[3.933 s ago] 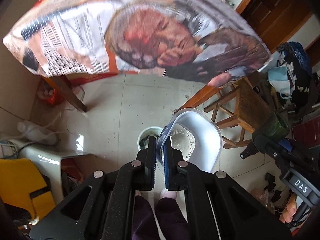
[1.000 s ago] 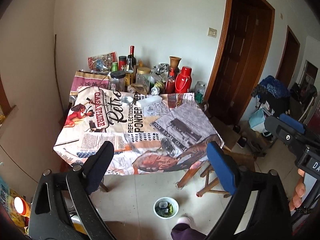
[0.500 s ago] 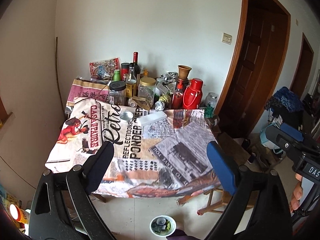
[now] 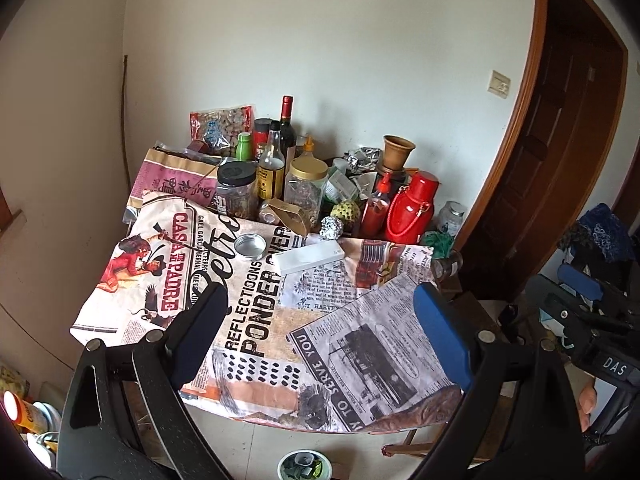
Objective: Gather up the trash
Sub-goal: 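Move both open tools back toward the table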
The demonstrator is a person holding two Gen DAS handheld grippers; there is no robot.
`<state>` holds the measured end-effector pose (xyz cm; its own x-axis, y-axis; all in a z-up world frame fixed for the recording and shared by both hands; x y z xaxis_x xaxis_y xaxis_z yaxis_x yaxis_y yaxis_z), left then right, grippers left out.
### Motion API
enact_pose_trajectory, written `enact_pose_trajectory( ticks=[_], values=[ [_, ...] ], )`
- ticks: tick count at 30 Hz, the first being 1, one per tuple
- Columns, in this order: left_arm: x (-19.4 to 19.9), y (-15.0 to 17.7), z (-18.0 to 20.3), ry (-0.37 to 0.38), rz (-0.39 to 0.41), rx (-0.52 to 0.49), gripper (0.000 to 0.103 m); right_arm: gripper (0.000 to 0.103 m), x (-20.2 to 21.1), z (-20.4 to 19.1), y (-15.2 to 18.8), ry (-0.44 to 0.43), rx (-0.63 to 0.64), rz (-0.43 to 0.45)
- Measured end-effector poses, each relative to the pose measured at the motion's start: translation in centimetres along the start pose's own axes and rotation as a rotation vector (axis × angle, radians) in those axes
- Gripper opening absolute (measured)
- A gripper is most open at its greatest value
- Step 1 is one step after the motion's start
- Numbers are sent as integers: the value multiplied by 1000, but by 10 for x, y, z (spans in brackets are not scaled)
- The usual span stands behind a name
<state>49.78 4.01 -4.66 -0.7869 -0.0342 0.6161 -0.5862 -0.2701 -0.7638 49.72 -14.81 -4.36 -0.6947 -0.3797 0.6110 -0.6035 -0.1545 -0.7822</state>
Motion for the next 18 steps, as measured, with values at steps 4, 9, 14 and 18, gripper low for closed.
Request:
enact_pose_trajectory(
  ticks=[4, 9, 14, 18],
  values=[
    [-22, -10, -16, -18, -16, 11, 94, 91, -34, -6, -10, -13, -13, -44],
    [-61, -31, -54, -1, -42, -4, 94, 91, -76, -28, -22, 15, -30, -71],
    [-102, -61, -101, 14, -60, -17, 94, 91, -136, -57, -31, 69, -76, -145],
    [-141, -78, -139, -16, -89, -30, 94, 91, -197, -74, -33, 102, -136, -224]
  ],
)
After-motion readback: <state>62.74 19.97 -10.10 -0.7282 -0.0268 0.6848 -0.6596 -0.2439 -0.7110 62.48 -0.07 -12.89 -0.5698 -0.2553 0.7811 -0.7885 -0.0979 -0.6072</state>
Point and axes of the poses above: each gripper's, at about its wrist camera, not at the fingertips, and x roughly against the way its jaws point, z to its right, y to its underside, the point moved 3 cm from there along -x, roughly the way its jaws point, and after that the axes turned 6 degrees about y, right-handed, at the moved point
